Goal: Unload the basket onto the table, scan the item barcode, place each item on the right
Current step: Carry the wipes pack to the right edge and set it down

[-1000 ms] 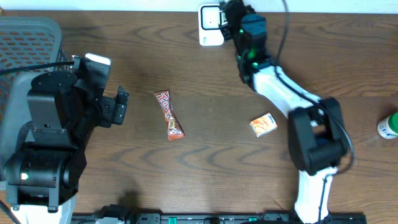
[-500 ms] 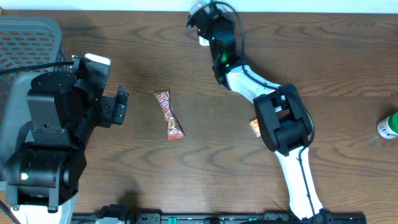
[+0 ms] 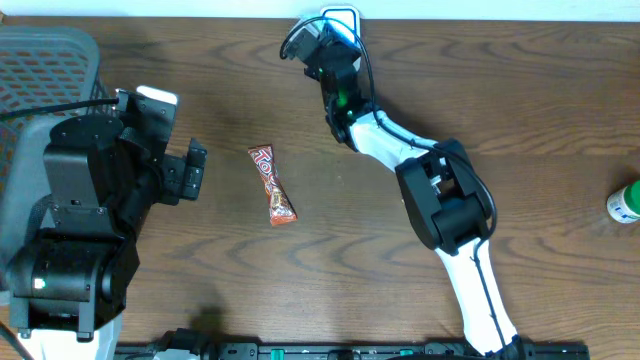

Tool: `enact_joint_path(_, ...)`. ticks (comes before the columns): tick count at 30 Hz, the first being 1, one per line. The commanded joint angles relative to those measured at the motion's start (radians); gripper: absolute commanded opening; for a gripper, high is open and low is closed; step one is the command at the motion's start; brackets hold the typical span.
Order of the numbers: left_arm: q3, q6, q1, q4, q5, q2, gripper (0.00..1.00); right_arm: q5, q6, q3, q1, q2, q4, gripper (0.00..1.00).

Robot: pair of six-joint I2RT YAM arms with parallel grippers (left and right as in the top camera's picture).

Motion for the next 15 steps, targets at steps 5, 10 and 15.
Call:
enact_joint_path(5,-0.003,-0.009,0.005,-0.003,0.005,-0.001,0.98,0.203,0.232,0.022,-0.005,-0.325,-0.312,0.01)
enact_joint_path(10,-0.003,-0.009,0.005,-0.003,0.006,-0.001,0.98,0.204,0.521,0.022,-0.071,-0.497,-0.701,0.01)
enact_joint_path(15,-0.003,-0.009,0.005,-0.003,0.005,-0.001,0.98,0.204,0.722,0.022,-0.217,-0.597,-1.01,0.01)
